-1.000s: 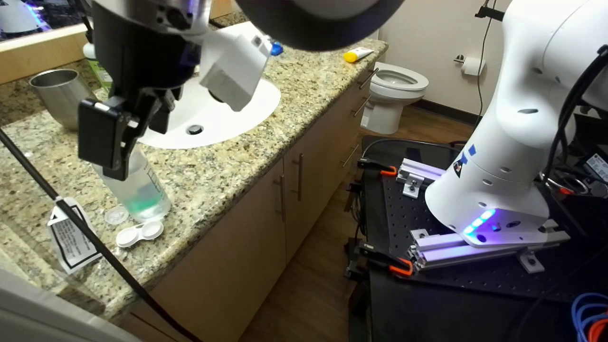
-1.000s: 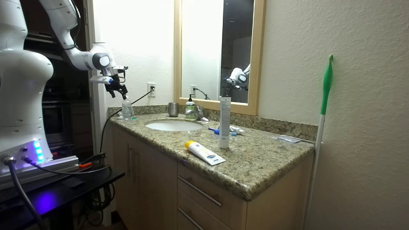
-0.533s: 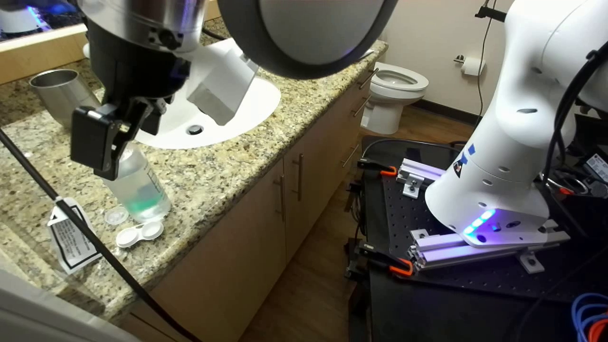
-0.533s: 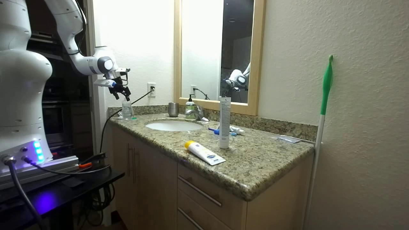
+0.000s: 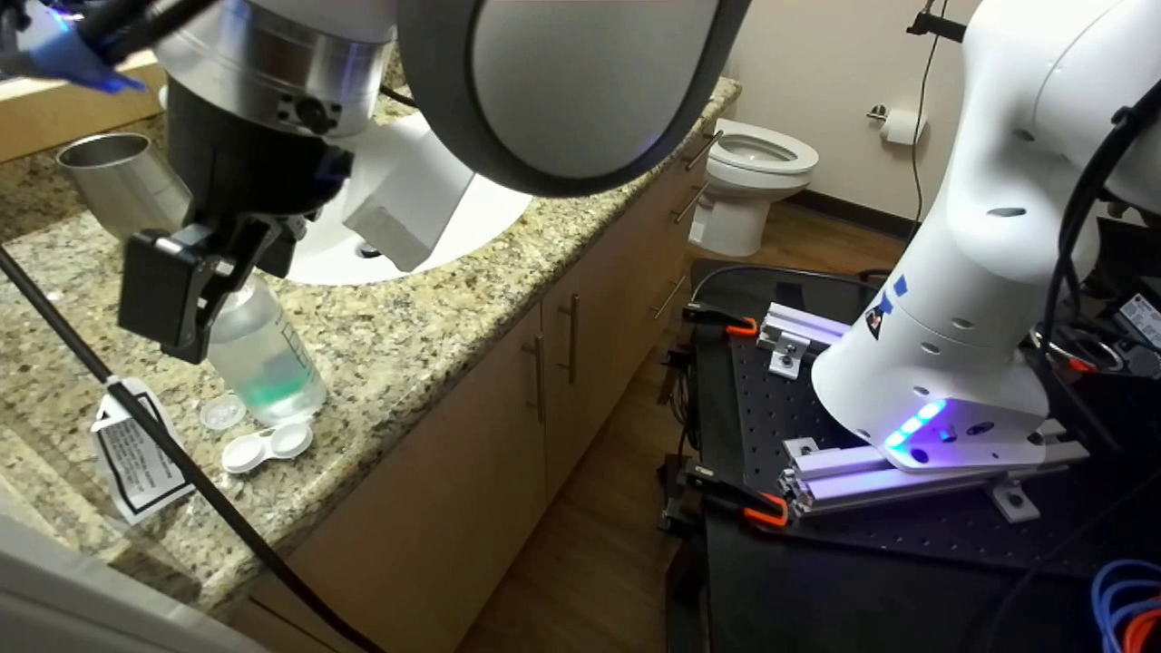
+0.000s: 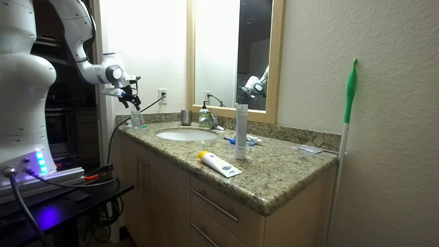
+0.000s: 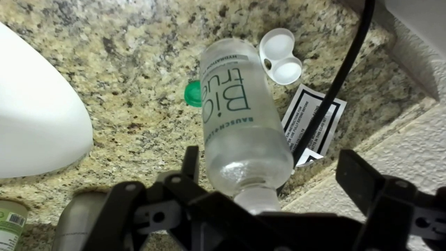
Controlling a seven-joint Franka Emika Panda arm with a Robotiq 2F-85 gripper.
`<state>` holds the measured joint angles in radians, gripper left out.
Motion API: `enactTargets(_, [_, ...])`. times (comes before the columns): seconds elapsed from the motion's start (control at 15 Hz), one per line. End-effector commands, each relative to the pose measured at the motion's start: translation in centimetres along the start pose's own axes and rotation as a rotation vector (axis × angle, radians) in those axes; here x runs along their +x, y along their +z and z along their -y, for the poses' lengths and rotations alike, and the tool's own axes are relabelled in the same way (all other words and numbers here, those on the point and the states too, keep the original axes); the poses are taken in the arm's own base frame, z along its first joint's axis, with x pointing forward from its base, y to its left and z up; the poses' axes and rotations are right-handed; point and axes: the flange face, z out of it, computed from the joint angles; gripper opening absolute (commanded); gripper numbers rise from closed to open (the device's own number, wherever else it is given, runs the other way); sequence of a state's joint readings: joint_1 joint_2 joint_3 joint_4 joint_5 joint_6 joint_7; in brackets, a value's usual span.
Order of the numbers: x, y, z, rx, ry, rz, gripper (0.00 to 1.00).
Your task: Move the clear bottle to the right
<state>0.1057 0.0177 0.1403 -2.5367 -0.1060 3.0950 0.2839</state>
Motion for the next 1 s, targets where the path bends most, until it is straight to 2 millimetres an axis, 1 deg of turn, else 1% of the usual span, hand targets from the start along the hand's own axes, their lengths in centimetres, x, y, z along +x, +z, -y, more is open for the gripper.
enactTargets(0.0, [0.1, 0.5, -0.6, -0.002, 0.009, -0.008, 1.0])
enactTargets(0.07, [0.5, 0.6, -1.3, -0.004, 0.003, -0.038, 1.0])
enactTargets(0.2, [0.9, 0.6, -1.2, 0.012, 0.021, -0.076, 1.0])
enactTargets(0.27, [0.5, 0.0, -0.9, 0.003, 0.012, -0.046, 1.0])
enactTargets(0.47, [0.6, 0.1, -1.1, 0.008, 0.016, -0.064, 1.0])
enactTargets(0.53, [0.3, 0.4, -1.0, 0.008, 0.028, -0.048, 0.75])
enactTargets(0.6, [0.2, 0.5, -1.0, 0.006, 0.032, -0.038, 0.73])
enactTargets(0.93, [-0.3, 0.7, -0.1, 0.018, 0.041, -0.02, 0.38])
